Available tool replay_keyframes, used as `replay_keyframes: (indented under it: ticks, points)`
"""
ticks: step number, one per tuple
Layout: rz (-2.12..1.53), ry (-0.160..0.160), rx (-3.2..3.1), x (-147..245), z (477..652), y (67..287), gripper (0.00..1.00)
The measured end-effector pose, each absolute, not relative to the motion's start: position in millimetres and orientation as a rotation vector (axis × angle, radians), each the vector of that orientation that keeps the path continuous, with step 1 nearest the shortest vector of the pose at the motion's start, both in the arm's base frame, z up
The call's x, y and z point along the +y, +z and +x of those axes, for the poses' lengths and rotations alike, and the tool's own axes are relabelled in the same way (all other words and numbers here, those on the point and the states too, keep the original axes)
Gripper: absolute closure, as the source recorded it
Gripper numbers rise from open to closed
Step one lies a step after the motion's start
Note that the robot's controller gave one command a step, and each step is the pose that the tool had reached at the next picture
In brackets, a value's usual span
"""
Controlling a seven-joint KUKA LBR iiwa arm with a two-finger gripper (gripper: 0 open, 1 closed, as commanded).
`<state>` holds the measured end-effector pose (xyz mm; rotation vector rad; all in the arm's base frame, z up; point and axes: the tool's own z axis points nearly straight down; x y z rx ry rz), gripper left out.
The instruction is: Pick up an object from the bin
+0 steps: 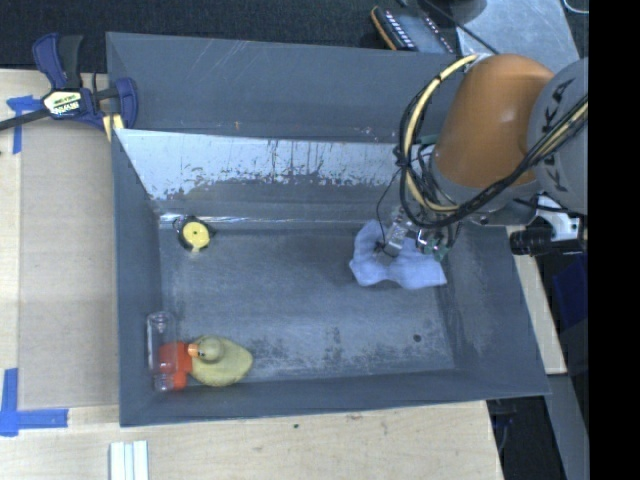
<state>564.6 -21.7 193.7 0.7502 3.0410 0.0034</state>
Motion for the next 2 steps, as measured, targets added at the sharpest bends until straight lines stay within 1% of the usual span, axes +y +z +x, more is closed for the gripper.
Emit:
replay_keyframes:
  ticks: [1, 2]
  points:
    - [0.734, 0.002, 3.051, -13, 548.9, 296, 1.00]
    - [0.726, 0.003, 3.047, -11, 548.7, 310, 1.00]
